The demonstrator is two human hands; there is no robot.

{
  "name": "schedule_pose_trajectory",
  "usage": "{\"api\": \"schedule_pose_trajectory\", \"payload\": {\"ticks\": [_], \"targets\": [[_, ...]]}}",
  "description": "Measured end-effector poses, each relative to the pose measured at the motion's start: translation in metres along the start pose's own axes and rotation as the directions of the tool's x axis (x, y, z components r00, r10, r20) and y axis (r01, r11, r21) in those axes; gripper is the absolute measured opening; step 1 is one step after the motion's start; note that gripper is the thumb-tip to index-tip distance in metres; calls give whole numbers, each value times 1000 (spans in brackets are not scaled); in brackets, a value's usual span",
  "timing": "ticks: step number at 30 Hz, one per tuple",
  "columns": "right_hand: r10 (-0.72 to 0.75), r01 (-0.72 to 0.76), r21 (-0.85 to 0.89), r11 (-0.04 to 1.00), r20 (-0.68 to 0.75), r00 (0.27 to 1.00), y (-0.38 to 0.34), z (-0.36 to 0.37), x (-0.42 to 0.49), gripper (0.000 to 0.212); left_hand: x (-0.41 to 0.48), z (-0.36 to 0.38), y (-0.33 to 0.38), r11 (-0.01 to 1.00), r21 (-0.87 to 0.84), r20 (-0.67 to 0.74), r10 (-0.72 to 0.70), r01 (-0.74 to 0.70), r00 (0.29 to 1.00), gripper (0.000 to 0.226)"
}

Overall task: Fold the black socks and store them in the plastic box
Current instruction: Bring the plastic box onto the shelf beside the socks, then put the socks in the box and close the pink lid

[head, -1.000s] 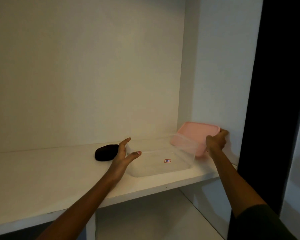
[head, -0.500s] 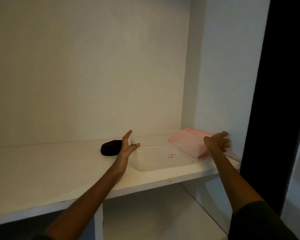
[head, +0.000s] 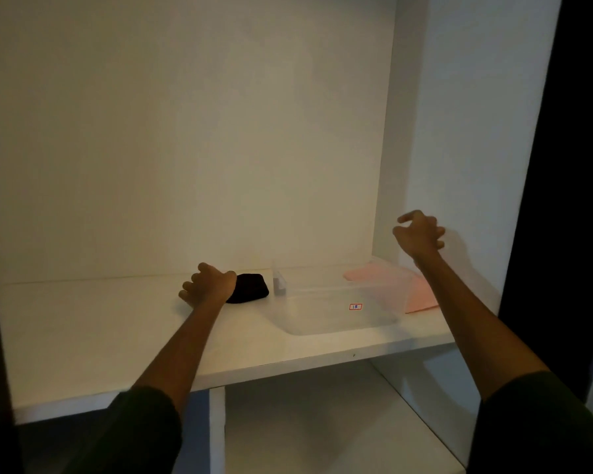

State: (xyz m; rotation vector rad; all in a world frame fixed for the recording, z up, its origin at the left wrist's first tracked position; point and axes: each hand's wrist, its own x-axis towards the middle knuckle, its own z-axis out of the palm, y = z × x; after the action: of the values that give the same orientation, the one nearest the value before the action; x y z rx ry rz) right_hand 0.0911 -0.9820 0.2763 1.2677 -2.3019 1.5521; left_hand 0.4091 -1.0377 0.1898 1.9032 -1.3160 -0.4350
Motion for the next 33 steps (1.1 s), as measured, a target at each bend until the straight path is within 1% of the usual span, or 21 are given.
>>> {"api": "schedule_pose_trajectory", "payload": {"ticks": [3, 6, 9, 11, 14, 18, 20, 22, 23, 25, 28, 33], "targets": [[-148, 146, 25, 989, 58, 987, -29, 2, -11, 25, 11, 8, -2, 995, 27, 25, -93, 92, 995, 48], [-268, 262, 72, 962, 100, 958, -50, 6, -22, 21, 17, 14, 1, 992, 58, 39, -116, 114, 993, 56], [-345, 333, 108, 937, 127, 930, -58, 6, -28, 16, 18, 17, 4, 991, 78, 43, -114, 111, 993, 62], [-366, 351, 123, 928, 132, 921, -57, 4, -26, 15, 19, 18, 4, 990, 57, 63, -133, 130, 989, 65], [-339, 320, 145, 936, 135, 931, -49, -3, -20, 14, 23, 21, 6, 988, -47, 65, -143, 146, 988, 58], [-298, 280, 131, 951, 148, 943, -33, -11, -16, 18, 23, 17, 13, 974, -195, 96, -100, 117, 990, 44], [-278, 261, 124, 957, 153, 948, -26, -14, -14, 21, 27, 13, 17, 948, -291, 132, -96, 131, 987, 46], [-259, 242, 117, 963, 163, 952, -20, -14, -11, 22, 32, 7, 22, 900, -404, 178, -96, 162, 979, 50], [-248, 229, 119, 966, 172, 953, -18, -13, -11, 22, 33, 3, 26, 872, -465, 182, -74, 152, 981, 49], [-227, 203, 137, 970, 190, 955, -16, -11, -11, 22, 33, -5, 36, 827, -556, 145, -9, 89, 989, 43], [-223, 186, 170, 968, 233, 946, -19, -9, -15, 23, 21, -18, 59, 762, -646, 31, 88, -47, 996, 36], [-226, 128, 261, 957, 392, 892, -30, 7, -29, 22, -10, -33, 99, 630, -763, -3, 223, -146, 975, 36]]}}
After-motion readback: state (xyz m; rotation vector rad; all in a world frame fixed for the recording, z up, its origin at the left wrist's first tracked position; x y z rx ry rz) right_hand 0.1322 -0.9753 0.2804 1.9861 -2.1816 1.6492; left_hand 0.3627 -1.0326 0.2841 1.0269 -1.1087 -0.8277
